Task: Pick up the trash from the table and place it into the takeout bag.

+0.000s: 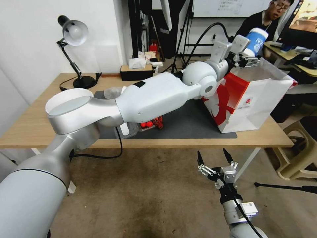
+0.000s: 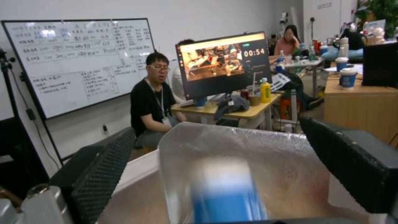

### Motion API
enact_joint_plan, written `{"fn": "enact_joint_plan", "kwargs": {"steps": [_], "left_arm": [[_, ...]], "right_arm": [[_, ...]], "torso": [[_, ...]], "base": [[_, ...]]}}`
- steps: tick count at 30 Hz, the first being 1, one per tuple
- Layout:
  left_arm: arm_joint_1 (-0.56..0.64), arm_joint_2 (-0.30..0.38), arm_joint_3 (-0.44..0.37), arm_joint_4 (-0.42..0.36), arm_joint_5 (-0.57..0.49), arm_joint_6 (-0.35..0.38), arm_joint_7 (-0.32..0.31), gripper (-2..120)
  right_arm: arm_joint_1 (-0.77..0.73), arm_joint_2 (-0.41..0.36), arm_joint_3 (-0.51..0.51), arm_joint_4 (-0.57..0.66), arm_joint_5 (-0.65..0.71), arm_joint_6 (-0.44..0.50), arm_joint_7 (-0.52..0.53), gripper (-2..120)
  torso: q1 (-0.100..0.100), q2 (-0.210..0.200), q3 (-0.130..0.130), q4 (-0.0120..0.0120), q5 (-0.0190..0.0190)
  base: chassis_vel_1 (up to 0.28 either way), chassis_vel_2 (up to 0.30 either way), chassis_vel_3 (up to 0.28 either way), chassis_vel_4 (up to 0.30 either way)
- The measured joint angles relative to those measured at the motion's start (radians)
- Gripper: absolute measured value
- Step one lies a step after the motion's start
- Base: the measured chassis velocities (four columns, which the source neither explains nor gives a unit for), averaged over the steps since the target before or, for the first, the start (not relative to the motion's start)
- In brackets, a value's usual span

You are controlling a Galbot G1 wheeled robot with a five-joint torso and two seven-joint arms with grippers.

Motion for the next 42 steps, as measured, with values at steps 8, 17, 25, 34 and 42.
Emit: {"fn": "enact_joint_plan", "kwargs": {"steps": [8, 17, 25, 34, 42], "left_arm": [[0.037, 0.074, -0.040, -0.087, -0.014, 0.020, -0.066, 100], [0.252, 0.238, -0.180, -0.304, 0.027, 0.063, -0.118, 100], [0.694, 0.527, -0.468, -0.609, 0.186, 0.078, -0.080, 100], [1.234, 0.606, -0.857, -0.777, 0.463, 0.008, -0.038, 100], [1.603, 0.529, -1.085, -0.824, 0.696, -0.131, -0.053, 100]], "right_arm": [[0.004, -0.004, 0.000, 0.011, 0.003, -0.007, 0.000, 100], [-0.024, 0.017, 0.019, 0.018, -0.010, 0.002, -0.003, 100], [-0.043, 0.020, 0.019, 0.047, -0.016, 0.003, -0.005, 100], [-0.043, 0.014, 0.014, 0.055, -0.017, 0.003, -0.009, 100], [-0.058, 0.015, 0.034, 0.063, -0.013, 0.004, -0.009, 100]], "torso": [[0.000, 0.000, 0.000, -0.0007, 0.0002], [0.000, 0.000, 0.000, -0.0002, -0.0002], [0.000, 0.000, 0.000, 0.0002, -0.0004], [0.000, 0.000, 0.000, 0.0003, -0.0001], [0.000, 0.000, 0.000, -0.0006, 0.0001]], "base": [[0.000, 0.000, 0.000, 0.000], [0.000, 0.000, 0.000, 0.000], [0.000, 0.000, 0.000, 0.000], [0.000, 0.000, 0.000, 0.000], [0.000, 0.000, 0.000, 0.000]]}}
